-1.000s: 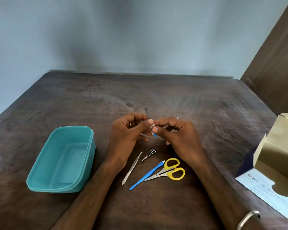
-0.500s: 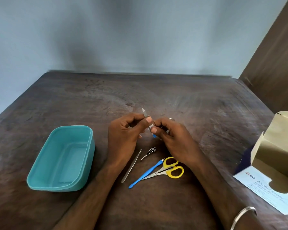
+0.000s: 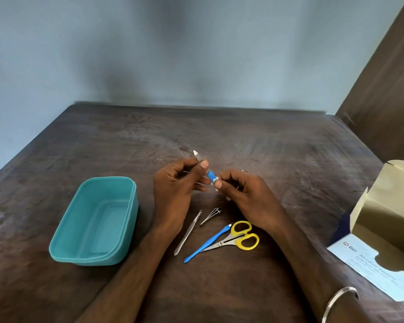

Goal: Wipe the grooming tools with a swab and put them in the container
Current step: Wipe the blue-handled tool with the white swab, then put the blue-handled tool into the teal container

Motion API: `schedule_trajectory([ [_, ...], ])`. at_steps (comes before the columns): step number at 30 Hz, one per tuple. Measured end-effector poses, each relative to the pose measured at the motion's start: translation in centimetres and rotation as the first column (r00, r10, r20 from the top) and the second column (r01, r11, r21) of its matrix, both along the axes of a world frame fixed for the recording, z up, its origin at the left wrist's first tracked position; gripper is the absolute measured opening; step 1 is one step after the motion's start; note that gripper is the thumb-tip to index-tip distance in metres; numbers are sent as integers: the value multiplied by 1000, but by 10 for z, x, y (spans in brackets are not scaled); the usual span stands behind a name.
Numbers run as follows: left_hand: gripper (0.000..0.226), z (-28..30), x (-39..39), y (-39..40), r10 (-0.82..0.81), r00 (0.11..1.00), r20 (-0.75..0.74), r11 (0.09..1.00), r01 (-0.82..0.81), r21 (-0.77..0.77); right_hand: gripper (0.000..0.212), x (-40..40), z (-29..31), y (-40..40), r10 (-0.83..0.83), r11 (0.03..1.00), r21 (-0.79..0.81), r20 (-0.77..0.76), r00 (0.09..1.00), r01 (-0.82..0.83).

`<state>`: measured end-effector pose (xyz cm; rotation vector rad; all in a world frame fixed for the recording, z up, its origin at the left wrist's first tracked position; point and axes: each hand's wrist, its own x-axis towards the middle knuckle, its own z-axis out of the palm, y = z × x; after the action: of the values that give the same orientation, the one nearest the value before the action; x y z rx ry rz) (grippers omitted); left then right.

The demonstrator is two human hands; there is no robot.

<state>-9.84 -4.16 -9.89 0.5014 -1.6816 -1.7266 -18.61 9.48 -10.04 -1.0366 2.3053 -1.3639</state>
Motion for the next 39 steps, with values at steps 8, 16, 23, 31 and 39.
schedule_trajectory([
  [8, 2, 3, -1, -4, 47, 998, -45, 985, -39, 168, 7, -8, -8, 2, -23, 996, -83, 94, 995, 31],
  [16, 5, -6, -4, -11, 114, 993, 31, 978, -117, 170, 19, -9, -10, 2, -83, 944, -298, 199, 976, 141],
  [23, 15, -2, -1, -6, 126, 988, 91, 987, -134, 84, 6, -5, -9, 4, -107, 943, -284, 235, 966, 174],
  [31, 10, 16, 4, 5, 243, 959, 148, 956, -211, -204, 15, -3, -7, 5, -151, 925, -300, 275, 949, 234],
  [39, 18, 76, 46, -28, 303, 907, 292, 867, -135, -480, 11, -2, -8, 6, -141, 912, -331, 296, 945, 240],
])
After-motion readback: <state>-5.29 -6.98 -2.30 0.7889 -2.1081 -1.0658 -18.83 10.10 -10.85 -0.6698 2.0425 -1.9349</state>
